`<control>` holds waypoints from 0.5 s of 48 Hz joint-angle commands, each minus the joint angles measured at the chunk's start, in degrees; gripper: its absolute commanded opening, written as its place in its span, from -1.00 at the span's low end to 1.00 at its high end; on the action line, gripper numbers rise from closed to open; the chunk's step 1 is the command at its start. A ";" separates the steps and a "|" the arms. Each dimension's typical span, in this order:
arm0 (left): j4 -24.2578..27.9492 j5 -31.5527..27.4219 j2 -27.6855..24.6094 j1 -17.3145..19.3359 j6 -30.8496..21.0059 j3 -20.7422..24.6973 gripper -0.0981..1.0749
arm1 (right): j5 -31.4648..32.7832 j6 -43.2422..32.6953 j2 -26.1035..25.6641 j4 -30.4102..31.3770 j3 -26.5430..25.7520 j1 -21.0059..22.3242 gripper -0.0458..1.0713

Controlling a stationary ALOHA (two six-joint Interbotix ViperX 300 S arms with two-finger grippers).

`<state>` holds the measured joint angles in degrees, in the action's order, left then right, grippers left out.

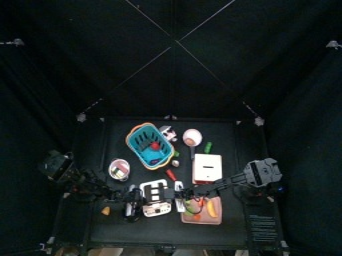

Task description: Cut sushi roll

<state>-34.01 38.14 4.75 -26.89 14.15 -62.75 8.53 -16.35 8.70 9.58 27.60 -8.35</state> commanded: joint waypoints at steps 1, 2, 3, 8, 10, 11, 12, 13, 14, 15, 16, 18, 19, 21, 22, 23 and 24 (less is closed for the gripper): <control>1.32 0.79 1.93 1.23 0.18 1.05 -0.18 | -0.53 -0.09 -3.08 0.18 -1.93 1.76 -0.17; 1.41 0.79 2.11 1.41 0.18 0.97 -0.18 | -0.62 -0.09 -3.08 0.18 -1.93 1.85 -0.17; 1.41 0.79 2.20 1.49 0.09 0.88 -0.17 | -0.53 -0.09 -3.16 0.18 -1.93 1.85 -0.17; 1.41 0.79 2.55 1.93 0.00 0.62 -0.11 | -0.53 -0.09 -3.16 0.18 -2.11 1.85 -0.17; 1.41 0.79 2.55 1.93 0.00 0.53 -0.07 | -0.53 -0.09 -3.16 0.18 -2.11 1.85 -0.17; 1.41 0.79 2.55 1.93 0.00 0.62 -0.05 | -0.53 -0.09 -3.16 0.18 -2.11 1.93 -0.17; 1.32 0.70 2.55 1.93 0.00 0.53 -0.03 | -0.53 -0.09 -3.08 0.18 -2.11 1.93 -0.17; 1.32 0.70 2.55 1.93 0.00 0.53 0.01 | -0.53 -0.09 -3.16 0.18 -2.11 1.85 -0.17; 1.32 0.79 2.55 1.93 0.00 0.62 0.05 | -0.44 -0.09 -3.16 0.26 -2.11 1.85 -0.17; 1.32 0.79 2.55 1.93 0.00 0.53 0.08 | -0.44 -0.09 -3.16 0.18 -2.11 1.85 -0.17; 1.41 0.79 2.55 1.93 0.00 0.53 0.11 | -0.44 -0.09 -3.16 0.18 -2.11 1.85 -0.17; 1.32 0.70 2.55 2.02 0.00 0.62 0.18 | -0.44 -0.09 -3.25 0.18 -2.11 1.85 -0.17; 1.32 0.79 2.55 1.93 -0.18 0.62 0.21 | -0.44 -0.09 -3.34 0.18 -2.02 1.85 -0.17; 1.32 0.79 2.55 2.02 -0.18 0.62 0.28 | -0.35 -0.09 -3.52 0.18 -2.11 1.85 -0.17; 1.32 0.79 2.64 2.02 -0.18 0.62 0.30 | -0.26 -0.09 -3.69 0.18 -2.02 1.85 -0.17; 1.32 0.88 2.64 2.02 -0.18 0.62 0.33 | -0.18 -0.09 -3.78 0.18 -2.02 1.85 -0.17; 1.23 0.88 2.64 2.02 -0.18 0.62 0.36 | 0.00 -0.09 -3.87 0.18 -1.93 1.85 -0.17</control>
<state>-33.05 38.32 6.59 -24.79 14.06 -63.37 8.53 -16.35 8.00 9.84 27.07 -7.12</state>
